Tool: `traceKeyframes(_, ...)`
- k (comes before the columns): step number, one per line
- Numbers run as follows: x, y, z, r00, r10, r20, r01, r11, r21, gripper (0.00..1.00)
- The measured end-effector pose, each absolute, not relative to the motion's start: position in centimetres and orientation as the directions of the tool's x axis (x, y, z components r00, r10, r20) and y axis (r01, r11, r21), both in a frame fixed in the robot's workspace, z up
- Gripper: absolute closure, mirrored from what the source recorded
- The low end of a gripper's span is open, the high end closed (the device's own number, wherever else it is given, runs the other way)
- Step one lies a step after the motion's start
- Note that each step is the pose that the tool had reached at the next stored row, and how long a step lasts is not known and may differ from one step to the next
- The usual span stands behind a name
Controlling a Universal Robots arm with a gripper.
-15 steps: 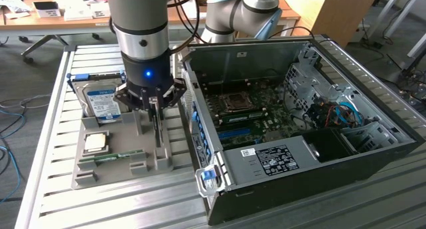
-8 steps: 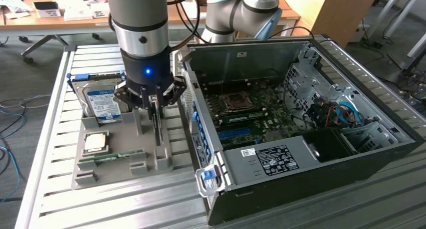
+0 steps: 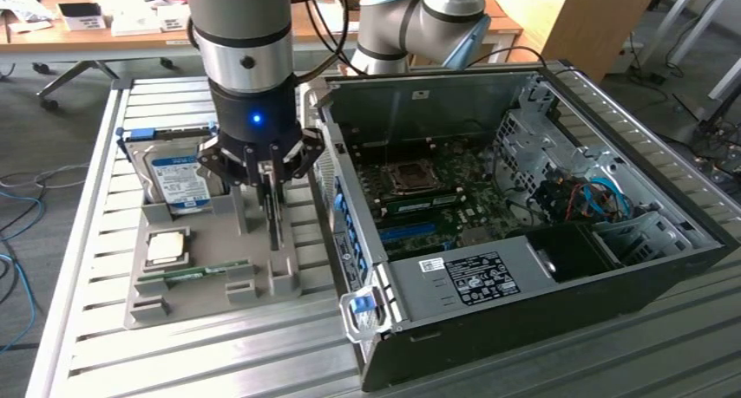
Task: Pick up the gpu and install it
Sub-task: 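Pick up the gpu and move the gpu toward the slot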
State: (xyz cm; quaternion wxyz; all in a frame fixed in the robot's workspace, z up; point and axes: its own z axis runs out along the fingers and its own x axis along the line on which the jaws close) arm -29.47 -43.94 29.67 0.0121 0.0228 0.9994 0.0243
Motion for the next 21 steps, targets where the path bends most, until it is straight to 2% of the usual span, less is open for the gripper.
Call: traceKeyframes(21,-29.5,-43.9,31.7,-0.999,0.046,-0.023,0.045,0.998,0.049,0.73)
